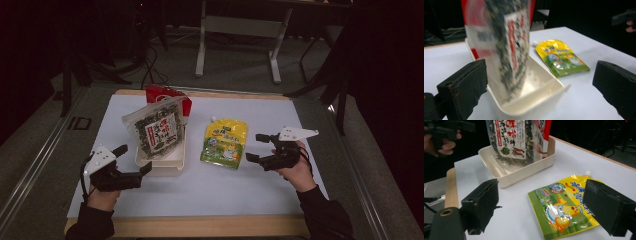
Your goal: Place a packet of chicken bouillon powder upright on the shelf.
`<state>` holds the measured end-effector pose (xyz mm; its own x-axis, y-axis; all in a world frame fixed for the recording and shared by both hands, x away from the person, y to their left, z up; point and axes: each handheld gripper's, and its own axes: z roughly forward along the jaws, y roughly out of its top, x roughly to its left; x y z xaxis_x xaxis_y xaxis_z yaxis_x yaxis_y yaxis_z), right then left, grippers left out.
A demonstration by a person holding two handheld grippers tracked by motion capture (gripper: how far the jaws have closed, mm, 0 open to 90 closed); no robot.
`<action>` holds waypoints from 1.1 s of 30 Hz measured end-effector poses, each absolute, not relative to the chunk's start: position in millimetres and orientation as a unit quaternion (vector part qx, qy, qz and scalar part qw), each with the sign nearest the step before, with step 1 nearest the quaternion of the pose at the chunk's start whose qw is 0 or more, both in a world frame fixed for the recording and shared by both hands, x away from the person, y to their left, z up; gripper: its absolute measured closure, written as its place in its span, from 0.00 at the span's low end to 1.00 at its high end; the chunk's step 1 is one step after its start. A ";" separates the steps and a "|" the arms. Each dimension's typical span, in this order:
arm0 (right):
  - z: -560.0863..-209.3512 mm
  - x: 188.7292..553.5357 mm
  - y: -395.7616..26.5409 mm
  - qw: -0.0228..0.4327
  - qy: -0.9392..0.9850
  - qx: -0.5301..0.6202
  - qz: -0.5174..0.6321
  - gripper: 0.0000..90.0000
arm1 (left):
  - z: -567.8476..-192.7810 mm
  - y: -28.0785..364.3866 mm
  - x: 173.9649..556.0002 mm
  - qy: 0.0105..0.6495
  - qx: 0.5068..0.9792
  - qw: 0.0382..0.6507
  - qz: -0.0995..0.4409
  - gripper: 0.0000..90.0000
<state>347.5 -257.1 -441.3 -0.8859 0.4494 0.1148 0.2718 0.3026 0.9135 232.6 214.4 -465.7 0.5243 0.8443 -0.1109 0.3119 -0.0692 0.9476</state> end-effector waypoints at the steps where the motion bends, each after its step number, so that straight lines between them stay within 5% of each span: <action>1: -442.2 347.9 -256.1 0.080 0.805 0.224 0.544 0.16 | -468.2 211.9 230.1 0.417 0.693 0.535 0.246 0.01; 20: -465.2 394.4 -225.0 0.099 0.820 0.256 0.503 0.83 | -501.2 155.7 201.4 0.356 0.733 0.536 0.222 0.01; 28: -476.7 426.1 -207.3 0.098 0.829 0.274 0.478 0.99 | -513.6 147.7 202.6 0.336 0.743 0.538 0.216 0.01; 33: -481.4 446.3 -194.3 0.093 0.829 0.284 0.473 1.00 | -516.8 146.6 202.8 0.335 0.746 0.536 0.210 0.01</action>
